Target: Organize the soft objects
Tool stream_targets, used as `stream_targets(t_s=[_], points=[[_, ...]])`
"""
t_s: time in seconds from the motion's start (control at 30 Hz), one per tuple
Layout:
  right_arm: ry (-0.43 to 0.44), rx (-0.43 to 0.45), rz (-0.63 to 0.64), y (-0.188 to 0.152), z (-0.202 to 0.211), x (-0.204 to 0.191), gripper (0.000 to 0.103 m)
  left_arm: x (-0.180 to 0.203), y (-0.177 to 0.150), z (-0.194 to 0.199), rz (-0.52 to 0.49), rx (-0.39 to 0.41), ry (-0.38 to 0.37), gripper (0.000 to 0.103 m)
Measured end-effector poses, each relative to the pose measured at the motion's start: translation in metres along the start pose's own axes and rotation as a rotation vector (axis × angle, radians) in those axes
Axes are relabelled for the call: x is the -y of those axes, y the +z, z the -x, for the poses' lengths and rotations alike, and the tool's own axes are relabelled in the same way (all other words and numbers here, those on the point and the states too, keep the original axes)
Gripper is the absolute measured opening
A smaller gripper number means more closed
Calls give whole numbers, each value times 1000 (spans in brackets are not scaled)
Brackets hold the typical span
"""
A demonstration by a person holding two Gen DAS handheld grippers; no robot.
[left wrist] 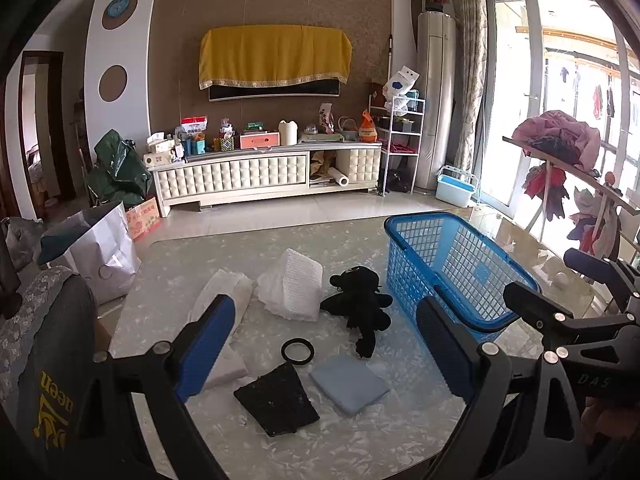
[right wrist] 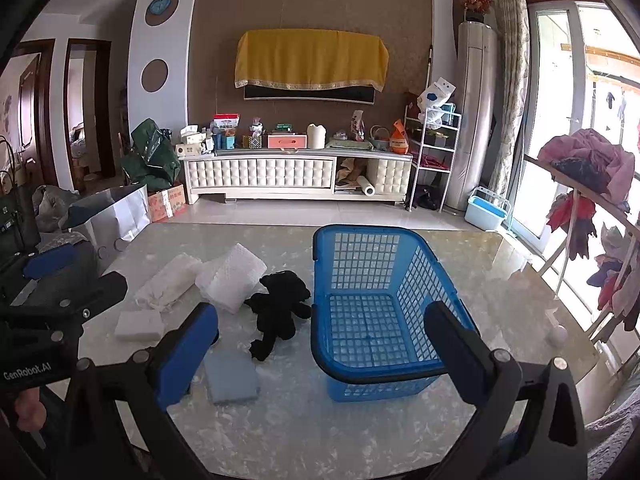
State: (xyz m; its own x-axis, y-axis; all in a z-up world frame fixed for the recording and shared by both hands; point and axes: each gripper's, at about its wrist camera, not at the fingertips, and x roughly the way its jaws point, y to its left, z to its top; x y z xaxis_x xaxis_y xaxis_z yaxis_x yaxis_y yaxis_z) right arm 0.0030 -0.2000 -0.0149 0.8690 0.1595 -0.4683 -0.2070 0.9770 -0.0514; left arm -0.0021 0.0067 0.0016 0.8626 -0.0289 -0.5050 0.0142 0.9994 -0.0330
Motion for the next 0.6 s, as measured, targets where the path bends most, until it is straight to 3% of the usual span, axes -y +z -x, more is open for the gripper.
stream_targets(t_s=[0.6], points=[[-5,-3,8,0,0,0,103,1,-2,0,-9,2,-11,91]])
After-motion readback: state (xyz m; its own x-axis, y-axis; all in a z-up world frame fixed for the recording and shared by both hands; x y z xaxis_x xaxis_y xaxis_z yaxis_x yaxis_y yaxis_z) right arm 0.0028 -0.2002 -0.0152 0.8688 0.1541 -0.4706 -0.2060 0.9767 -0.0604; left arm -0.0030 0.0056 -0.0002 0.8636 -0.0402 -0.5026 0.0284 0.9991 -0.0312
